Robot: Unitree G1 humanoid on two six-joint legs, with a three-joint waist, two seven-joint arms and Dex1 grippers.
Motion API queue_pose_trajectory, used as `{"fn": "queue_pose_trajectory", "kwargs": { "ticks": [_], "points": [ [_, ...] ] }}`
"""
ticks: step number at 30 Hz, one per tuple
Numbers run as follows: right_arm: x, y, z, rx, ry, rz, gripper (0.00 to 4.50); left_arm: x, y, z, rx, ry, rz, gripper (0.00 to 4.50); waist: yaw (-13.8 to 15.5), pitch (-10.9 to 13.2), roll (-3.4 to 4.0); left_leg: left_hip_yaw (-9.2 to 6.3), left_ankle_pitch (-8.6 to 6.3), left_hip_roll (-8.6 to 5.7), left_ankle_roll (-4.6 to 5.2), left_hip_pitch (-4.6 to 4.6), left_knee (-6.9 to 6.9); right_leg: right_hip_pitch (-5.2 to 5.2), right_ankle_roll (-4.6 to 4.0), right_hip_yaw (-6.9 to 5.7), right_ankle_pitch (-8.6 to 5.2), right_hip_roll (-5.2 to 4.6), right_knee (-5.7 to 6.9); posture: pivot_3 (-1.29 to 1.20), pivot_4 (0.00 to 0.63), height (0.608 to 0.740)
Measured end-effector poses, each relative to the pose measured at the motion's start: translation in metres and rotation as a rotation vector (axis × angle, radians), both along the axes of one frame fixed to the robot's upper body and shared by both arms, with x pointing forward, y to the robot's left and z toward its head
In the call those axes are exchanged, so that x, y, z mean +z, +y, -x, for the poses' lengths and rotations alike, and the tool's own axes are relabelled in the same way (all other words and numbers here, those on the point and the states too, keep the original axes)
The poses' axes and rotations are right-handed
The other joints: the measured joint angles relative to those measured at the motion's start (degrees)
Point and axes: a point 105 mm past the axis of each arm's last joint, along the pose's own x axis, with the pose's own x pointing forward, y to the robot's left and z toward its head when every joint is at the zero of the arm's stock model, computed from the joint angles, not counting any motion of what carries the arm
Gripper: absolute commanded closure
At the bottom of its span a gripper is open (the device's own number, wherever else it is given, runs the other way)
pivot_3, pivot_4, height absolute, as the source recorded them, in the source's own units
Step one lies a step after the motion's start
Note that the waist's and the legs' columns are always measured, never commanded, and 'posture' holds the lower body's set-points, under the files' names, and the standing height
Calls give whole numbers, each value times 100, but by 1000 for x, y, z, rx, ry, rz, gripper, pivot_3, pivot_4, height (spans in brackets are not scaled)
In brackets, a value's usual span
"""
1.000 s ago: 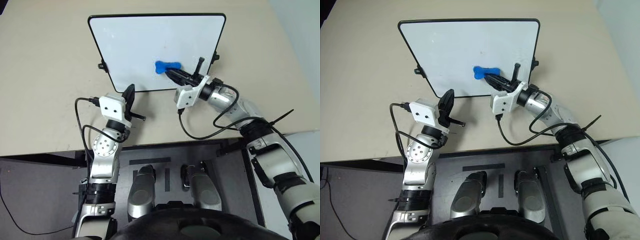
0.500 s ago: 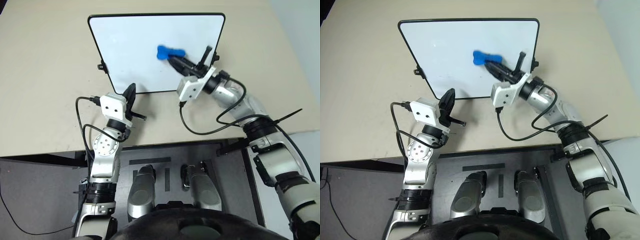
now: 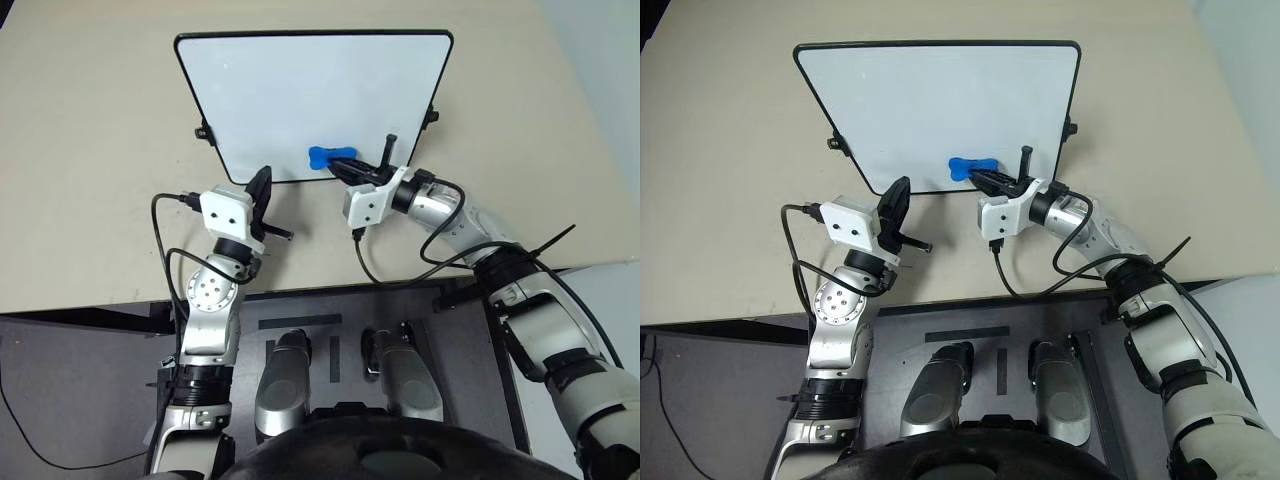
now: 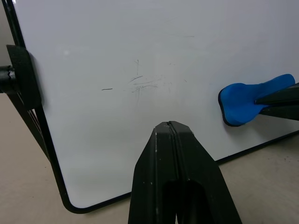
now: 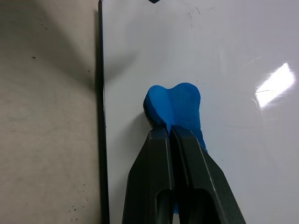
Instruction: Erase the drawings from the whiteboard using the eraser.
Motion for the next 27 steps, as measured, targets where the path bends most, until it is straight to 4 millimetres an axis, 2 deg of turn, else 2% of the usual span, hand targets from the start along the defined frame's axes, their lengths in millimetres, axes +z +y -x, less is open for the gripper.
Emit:
{"fn": "queue_pose_trajectory", "kwargs": {
  "ticks": [4, 7, 13, 22, 24, 27],
  "points": [
    [15, -8, 2, -9, -51, -26, 4470, 0, 0, 0, 0, 0, 0, 4500, 14, 0, 0, 0, 0, -1, 0, -6, 2, -3, 0, -1, 1, 0, -1, 0, 150, 740],
    [20, -23, 9, -29, -37, -73, 4470, -1, 1, 0, 2, 2, 0, 4500, 37, 0, -1, 1, 0, -1, 0, -10, 2, -2, 4, -1, -1, 0, -7, 0, 150, 740],
    [4, -45, 28, -66, 128, -100, 4470, -2, 2, 2, 1, 9, -7, 4500, 31, -1, -1, 6, -1, -1, -1, -16, 3, -3, 18, -1, -15, 1, -11, 0, 150, 740],
    [-26, -78, 63, -102, 578, -102, 4470, -3, 5, 2, -16, 18, -21, 4500, 33, -3, -5, 12, -2, -6, -3, -17, 14, 10, 30, 0, -33, 6, -12, 0, 150, 740],
    [-36, -84, 68, -116, 648, -77, 3932, -2, 4, 2, -24, 17, -25, 4500, 33, -3, -5, 11, -1, -6, -2, -13, 17, 14, 32, 0, -33, 7, -10, 0, 150, 740],
    [-40, -83, 69, -126, 680, -75, 3041, 0, 4, 1, -31, 11, -27, 4500, 31, -3, -5, 11, 2, -6, 1, -6, 19, 16, 32, 3, -33, 7, -4, 0, 150, 740]
  ]
}}
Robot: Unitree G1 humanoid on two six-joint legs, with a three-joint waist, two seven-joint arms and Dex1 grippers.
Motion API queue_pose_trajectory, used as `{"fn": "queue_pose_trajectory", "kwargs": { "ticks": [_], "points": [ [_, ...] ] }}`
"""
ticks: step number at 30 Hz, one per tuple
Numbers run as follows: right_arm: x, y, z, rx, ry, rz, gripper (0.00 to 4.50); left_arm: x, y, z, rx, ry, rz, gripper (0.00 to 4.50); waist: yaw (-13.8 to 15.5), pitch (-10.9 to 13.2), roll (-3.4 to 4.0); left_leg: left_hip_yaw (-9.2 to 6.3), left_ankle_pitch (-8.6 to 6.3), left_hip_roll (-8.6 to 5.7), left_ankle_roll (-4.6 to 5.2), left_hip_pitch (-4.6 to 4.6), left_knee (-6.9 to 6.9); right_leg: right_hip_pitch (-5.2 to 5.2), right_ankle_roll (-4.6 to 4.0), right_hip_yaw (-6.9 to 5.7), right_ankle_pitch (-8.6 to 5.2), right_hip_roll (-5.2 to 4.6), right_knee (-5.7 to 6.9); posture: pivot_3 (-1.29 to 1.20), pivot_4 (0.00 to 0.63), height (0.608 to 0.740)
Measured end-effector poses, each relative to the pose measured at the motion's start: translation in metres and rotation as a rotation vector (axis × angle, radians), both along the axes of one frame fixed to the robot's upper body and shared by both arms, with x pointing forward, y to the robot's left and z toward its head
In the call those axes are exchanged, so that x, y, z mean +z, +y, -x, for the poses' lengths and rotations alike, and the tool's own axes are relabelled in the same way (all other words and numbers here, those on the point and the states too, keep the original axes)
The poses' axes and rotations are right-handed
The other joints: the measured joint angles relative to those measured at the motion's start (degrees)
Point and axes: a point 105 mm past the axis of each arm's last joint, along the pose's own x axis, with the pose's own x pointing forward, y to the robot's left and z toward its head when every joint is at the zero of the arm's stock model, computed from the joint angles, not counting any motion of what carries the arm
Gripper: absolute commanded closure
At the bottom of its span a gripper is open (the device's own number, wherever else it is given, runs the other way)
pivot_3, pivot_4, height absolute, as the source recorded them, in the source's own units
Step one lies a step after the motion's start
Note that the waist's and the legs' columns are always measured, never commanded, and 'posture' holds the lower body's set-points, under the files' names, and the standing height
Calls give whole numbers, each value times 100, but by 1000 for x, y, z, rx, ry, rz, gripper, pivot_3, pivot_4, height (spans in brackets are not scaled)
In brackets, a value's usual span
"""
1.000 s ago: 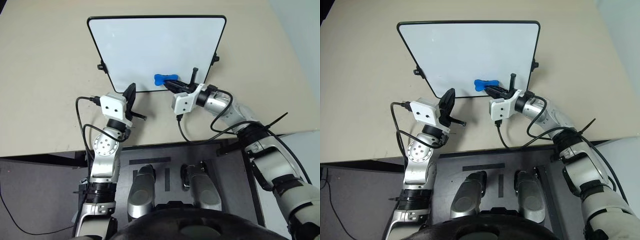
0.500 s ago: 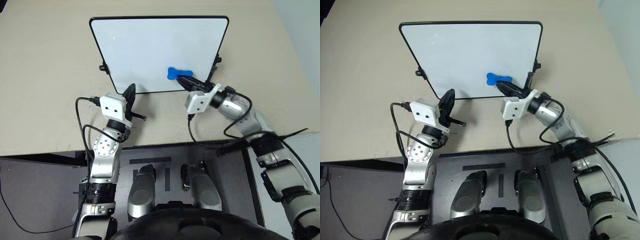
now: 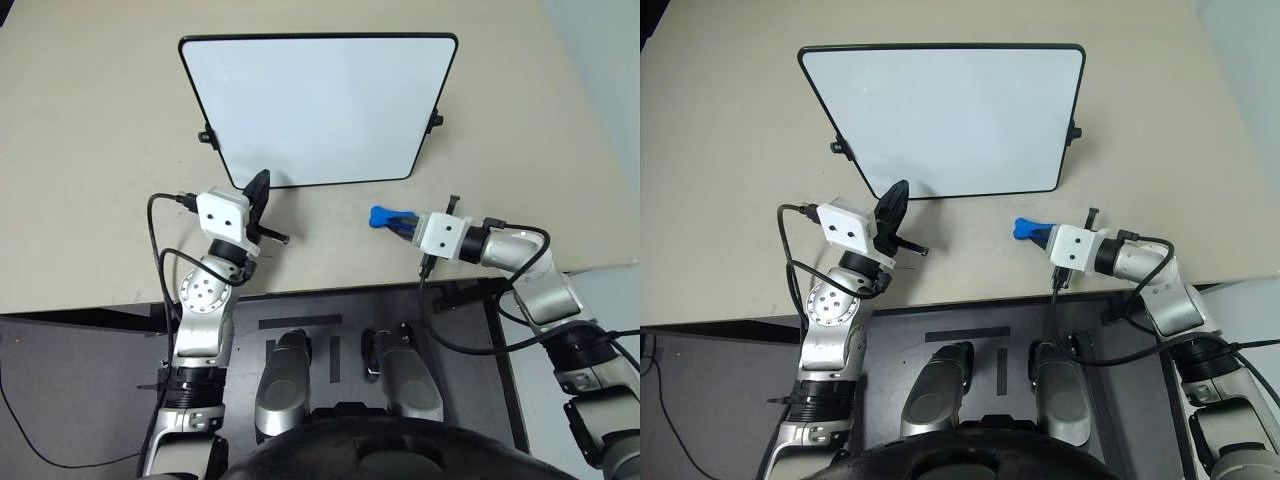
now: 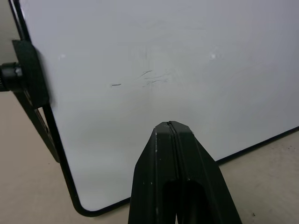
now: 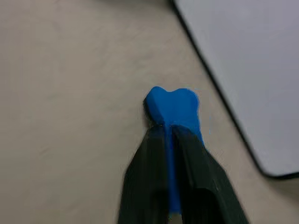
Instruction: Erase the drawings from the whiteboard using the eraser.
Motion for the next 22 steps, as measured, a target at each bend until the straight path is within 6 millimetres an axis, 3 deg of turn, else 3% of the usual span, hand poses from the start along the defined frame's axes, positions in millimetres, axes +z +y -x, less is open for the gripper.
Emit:
{"fn": "queue_pose_trajectory", "kwargs": {
  "ticks": [7, 9, 15, 22],
  "points": [
    [7, 8, 1, 5, 6, -41, 548, 3, 3, -1, 1, -7, -1, 4500, -4, 0, 0, -1, 1, -1, 1, 13, 0, 15, 3, 0, -3, 1, 0, 0, 150, 740],
    [11, 9, 0, 1, -7, -55, 35, 5, 7, -2, 7, -13, -4, 4500, -4, 0, 0, -2, 1, -1, 1, 13, 0, 15, 3, 0, -3, 1, 0, 0, 150, 740],
    [40, 5, -7, -43, -62, -174, 35, 10, 11, -5, 15, -23, -17, 4500, -5, -1, -1, -2, 1, -2, 3, 13, 5, 18, 3, 0, -3, 1, 0, 0, 150, 740],
    [33, 0, -5, -93, -22, -223, 35, 4, 14, -4, 1, 15, -43, 4500, 5, -1, -1, -7, 0, -3, 2, 13, 8, 20, 3, -1, -7, 2, 5, 0, 150, 740]
  ]
}}
